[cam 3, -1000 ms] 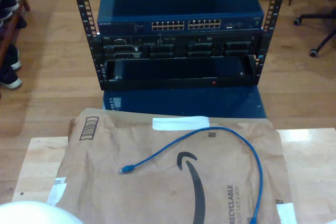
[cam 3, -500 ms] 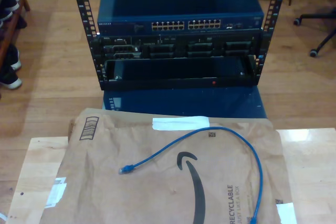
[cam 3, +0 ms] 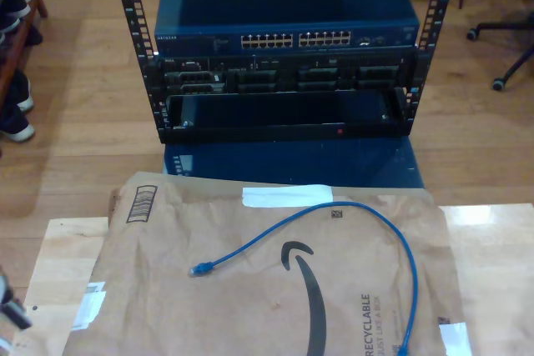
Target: Grab the cable and plug it in
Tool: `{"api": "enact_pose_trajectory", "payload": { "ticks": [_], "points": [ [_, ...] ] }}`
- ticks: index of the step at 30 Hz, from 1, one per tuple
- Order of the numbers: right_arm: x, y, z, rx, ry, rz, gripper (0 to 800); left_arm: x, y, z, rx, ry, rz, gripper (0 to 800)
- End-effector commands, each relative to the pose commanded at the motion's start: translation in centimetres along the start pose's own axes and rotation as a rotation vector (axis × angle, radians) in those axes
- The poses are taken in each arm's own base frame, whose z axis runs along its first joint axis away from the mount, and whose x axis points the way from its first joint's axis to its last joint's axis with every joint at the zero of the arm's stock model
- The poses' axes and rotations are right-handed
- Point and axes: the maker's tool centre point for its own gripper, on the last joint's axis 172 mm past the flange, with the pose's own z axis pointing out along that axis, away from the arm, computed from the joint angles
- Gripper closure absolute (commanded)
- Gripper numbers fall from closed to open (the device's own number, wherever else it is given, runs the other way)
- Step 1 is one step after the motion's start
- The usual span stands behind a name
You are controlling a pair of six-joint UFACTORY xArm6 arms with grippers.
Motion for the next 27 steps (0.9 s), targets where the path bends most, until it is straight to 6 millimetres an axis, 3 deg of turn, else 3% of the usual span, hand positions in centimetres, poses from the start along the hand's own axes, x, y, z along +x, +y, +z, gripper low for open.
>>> {"api": "enact_pose_trajectory", "payload": {
  "ticks": [4, 9, 14, 20, 27],
  "points": [
    [-7.5, -1.2, -0.7, 0.017, 0.006, -0.069, 7, -3.9, 0.6, 0.9, 0.039, 0.063, 0.031, 1],
    [-18.3, -1.4, -1.8, 0.031, -0.022, -0.192, 7, -6.5, 2.1, 2.0, 0.009, 0.108, 0.037, 1],
    [-27.5, -1.7, -2.3, -0.016, -0.129, -0.221, 7, -9.7, 3.3, 2.6, -0.035, 0.004, 0.032, 1],
    [-34.1, -2.4, -0.4, -0.036, -0.145, -0.309, 7, -10.3, 4.1, 2.4, -0.062, -0.017, 0.028, 1],
    [-39.5, -4.4, 2.4, 0.02, -0.16, -0.369, 27, -10.1, 4.5, 2.7, -0.058, -0.016, 0.022, 1]
  ]
}}
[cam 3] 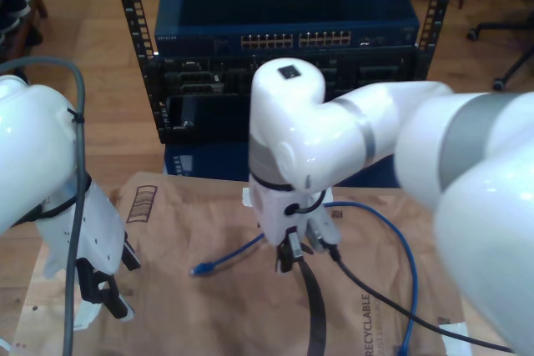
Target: Grab the cable and plug it in
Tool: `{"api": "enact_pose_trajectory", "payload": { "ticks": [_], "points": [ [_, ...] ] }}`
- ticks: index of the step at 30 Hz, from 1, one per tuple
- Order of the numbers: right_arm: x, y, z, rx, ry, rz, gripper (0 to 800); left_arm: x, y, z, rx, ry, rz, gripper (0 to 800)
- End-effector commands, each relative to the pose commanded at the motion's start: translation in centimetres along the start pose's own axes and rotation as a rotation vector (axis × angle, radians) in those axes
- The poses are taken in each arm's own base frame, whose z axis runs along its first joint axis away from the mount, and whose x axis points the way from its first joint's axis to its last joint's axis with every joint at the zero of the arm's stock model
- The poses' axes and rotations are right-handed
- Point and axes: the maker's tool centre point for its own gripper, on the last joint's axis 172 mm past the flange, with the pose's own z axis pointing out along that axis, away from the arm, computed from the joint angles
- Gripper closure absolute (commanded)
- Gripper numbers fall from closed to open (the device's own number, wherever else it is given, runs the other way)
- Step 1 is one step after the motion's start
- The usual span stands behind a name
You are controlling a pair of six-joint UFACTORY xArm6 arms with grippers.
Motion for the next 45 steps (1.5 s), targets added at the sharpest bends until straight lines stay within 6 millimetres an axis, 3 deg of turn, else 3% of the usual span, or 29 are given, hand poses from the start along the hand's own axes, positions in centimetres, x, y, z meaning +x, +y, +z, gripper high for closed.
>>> {"api": "enact_pose_trajectory", "payload": {
  "ticks": [6, 10, 19, 22, 29, 33, 36, 39, 41, 45],
  "points": [
    [-2.7, -2.2, 2.6, -0.019, 0.007, -0.052, 30, 0.1, 0.4, -0.1, -0.016, 0.0, -0.002, 1],
    [-2.8, -2.3, 2.9, -0.022, 0.007, -0.06, 114, 0.1, 0.3, -0.1, -0.013, 0.0, -0.002, 1],
    [-2.5, -2.0, 3.7, -0.038, 0.013, -0.057, 215, 0.1, 0.4, -0.1, -0.013, 0.0, -0.003, 1],
    [-2.4, -2.2, 3.7, -0.029, 0.01, -0.055, 322, 0.1, 0.3, -0.1, -0.012, 0.0, -0.003, 1],
    [-1.9, -2.4, 4.3, 0.007, 0.007, -0.04, 752, 0.1, 0.2, -0.1, -0.01, 0.0, -0.004, 1],
    [-2.0, -2.9, 1.9, 0.044, -0.02, -0.016, 784, -0.5, 0.4, -0.4, -0.015, -0.022, -0.01, 1],
    [-1.6, -2.5, -2.3, 0.06, -0.127, 0.093, 786, -2.6, 0.9, -1.5, -0.037, -0.096, -0.016, 1],
    [0.6, -0.5, -5.9, 0.02, -0.198, 0.192, 784, -4.9, 1.0, -2.8, -0.043, -0.173, -0.013, 1],
    [1.2, 1.4, -7.0, -0.015, -0.223, 0.224, 781, -6.5, 0.8, -3.8, -0.038, -0.225, -0.006, 1],
    [1.2, 4.7, -10.2, -0.017, -0.334, 0.3, 782, -9.5, 0.8, -6.0, -0.039, -0.314, 0.022, 3]
  ]
}}
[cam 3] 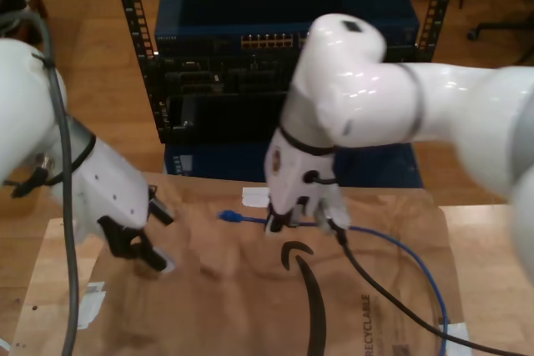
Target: Grab the cable and plug it in
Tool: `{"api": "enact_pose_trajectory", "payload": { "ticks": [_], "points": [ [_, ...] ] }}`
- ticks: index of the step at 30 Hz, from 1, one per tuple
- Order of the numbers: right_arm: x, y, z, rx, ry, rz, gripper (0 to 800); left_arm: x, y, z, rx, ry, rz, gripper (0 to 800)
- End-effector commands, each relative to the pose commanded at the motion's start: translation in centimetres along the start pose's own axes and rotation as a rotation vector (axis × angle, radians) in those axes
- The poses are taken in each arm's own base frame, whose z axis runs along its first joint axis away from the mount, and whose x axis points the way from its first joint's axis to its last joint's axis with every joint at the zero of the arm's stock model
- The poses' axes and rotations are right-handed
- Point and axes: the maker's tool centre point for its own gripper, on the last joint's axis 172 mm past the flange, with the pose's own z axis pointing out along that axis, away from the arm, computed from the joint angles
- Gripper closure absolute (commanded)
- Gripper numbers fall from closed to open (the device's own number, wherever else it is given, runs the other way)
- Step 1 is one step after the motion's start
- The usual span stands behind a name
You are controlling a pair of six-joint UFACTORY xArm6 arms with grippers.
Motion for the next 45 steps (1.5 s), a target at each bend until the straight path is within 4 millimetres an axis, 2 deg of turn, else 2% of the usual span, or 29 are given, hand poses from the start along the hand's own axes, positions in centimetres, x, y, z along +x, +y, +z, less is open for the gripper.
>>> {"api": "enact_pose_trajectory", "payload": {
  "ticks": [2, 4, 6, 9, 12, 17, 24, 30, 40, 43, 45],
  "points": [
    [-1.2, 1.1, -1.7, 0.002, -0.058, 0.011, 782, -2.1, -0.3, -0.3, 0.039, -0.067, 0.035, 6],
    [-1.7, 2.5, -2.5, -0.021, -0.073, 0.004, 782, -4.9, -1.3, -0.4, 0.089, -0.176, 0.074, 6],
    [-2.0, 2.8, -3.6, -0.01, -0.086, 0.0, 782, -7.1, -1.8, -1.1, 0.098, -0.279, 0.111, 6],
    [-2.9, 3.1, -4.4, -0.004, -0.122, -0.002, 782, -8.4, -1.7, -2.5, 0.088, -0.381, 0.142, 7],
    [-3.1, 2.6, -5.8, 0.015, -0.177, 0.022, 783, -8.4, -1.7, -2.8, 0.092, -0.411, 0.147, 7],
    [-3.9, 3.1, -7.2, -0.018, -0.254, 0.026, 783, -9.0, -2.6, -3.0, 0.114, -0.441, 0.204, 7],
    [-5.2, 4.2, -8.2, -0.072, -0.363, 0.008, 784, -10.6, -3.5, -5.2, 0.11, -0.572, 0.272, 7],
    [-5.1, 3.6, -10.2, -0.085, -0.482, 0.033, 783, -10.6, -3.7, -5.2, 0.114, -0.578, 0.273, 21],
    [-5.1, 3.9, -9.5, -0.104, -0.478, 0.033, 782, -10.6, -4.3, -5.2, 0.139, -0.586, 0.275, 78],
    [-4.9, 3.8, -9.0, -0.115, -0.474, 0.039, 783, -10.6, -4.4, -5.0, 0.142, -0.587, 0.272, 123],
    [-4.9, 3.8, -8.9, -0.119, -0.473, 0.042, 783, -10.5, -4.3, -5.0, 0.143, -0.588, 0.269, 191]
  ]
}}
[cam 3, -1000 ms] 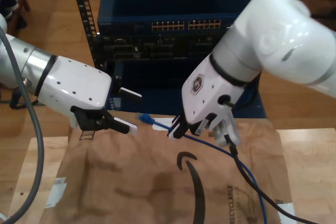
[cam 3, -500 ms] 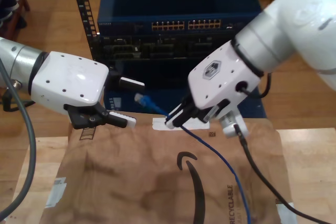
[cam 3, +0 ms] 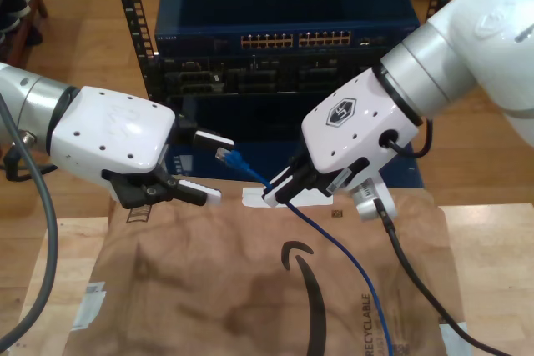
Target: Grab the cable and plug it in
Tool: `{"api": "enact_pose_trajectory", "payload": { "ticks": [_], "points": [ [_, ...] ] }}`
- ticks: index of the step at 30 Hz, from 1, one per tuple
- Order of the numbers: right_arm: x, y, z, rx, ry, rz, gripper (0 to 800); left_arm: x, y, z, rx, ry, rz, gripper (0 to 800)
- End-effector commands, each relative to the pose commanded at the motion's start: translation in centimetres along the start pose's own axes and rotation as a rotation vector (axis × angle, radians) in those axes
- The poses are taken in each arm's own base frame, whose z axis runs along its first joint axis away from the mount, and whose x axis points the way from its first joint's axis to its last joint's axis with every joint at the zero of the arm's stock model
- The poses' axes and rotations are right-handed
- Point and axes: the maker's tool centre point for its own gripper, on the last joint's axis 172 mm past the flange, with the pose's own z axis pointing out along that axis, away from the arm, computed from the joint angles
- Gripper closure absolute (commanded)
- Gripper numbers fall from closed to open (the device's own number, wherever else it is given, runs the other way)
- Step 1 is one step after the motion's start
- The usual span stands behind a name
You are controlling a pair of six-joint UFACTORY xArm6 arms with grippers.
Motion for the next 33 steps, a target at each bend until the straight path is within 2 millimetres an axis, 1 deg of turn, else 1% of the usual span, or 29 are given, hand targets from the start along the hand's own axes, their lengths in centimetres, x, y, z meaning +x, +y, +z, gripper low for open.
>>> {"api": "enact_pose_trajectory", "payload": {
  "ticks": [3, 8, 9, 13, 16, 20, 22, 24, 26, 28, 33],
  "points": [
    [0.2, 0.0, 0.2, -0.004, 0.001, 0.005, 782, 0.0, 0.0, 0.0, -0.001, -0.003, 0.0, 231],
    [0.2, 0.0, 0.2, -0.005, 0.003, 0.004, 782, 0.1, 0.1, 0.0, -0.001, -0.002, -0.002, 256],
    [0.2, 0.0, 0.2, -0.006, 0.003, 0.005, 782, 0.1, 0.1, 0.0, -0.001, -0.002, -0.002, 282],
    [0.4, 0.1, 0.4, -0.009, 0.004, 0.006, 782, 0.1, 0.1, 0.0, -0.003, -0.001, -0.005, 341],
    [0.3, 0.2, 0.5, -0.012, 0.005, 0.003, 782, 0.1, 0.2, 0.0, -0.005, 0.001, -0.01, 349],
    [0.3, 0.3, 0.7, -0.016, 0.006, 0.004, 782, 0.0, 0.3, -0.1, -0.008, -0.003, -0.011, 395],
    [0.3, 0.3, 0.8, -0.018, 0.007, 0.004, 782, -0.3, 0.4, -0.1, -0.012, -0.014, -0.009, 402],
    [0.3, 0.3, 0.7, -0.017, 0.006, 0.005, 782, -0.2, 0.7, -0.7, -0.032, -0.025, -0.014, 413],
    [0.4, 0.3, 0.7, -0.017, 0.008, 0.005, 782, 0.0, 0.9, -0.9, -0.036, -0.032, -0.023, 417],
    [0.3, 0.3, 0.7, -0.017, 0.006, 0.005, 782, 0.3, 1.1, -0.9, -0.034, -0.037, -0.033, 436],
    [0.3, 0.3, 0.8, -0.018, 0.008, 0.004, 782, 0.4, 1.0, -0.9, -0.029, -0.04, -0.042, 440]
  ]
}}
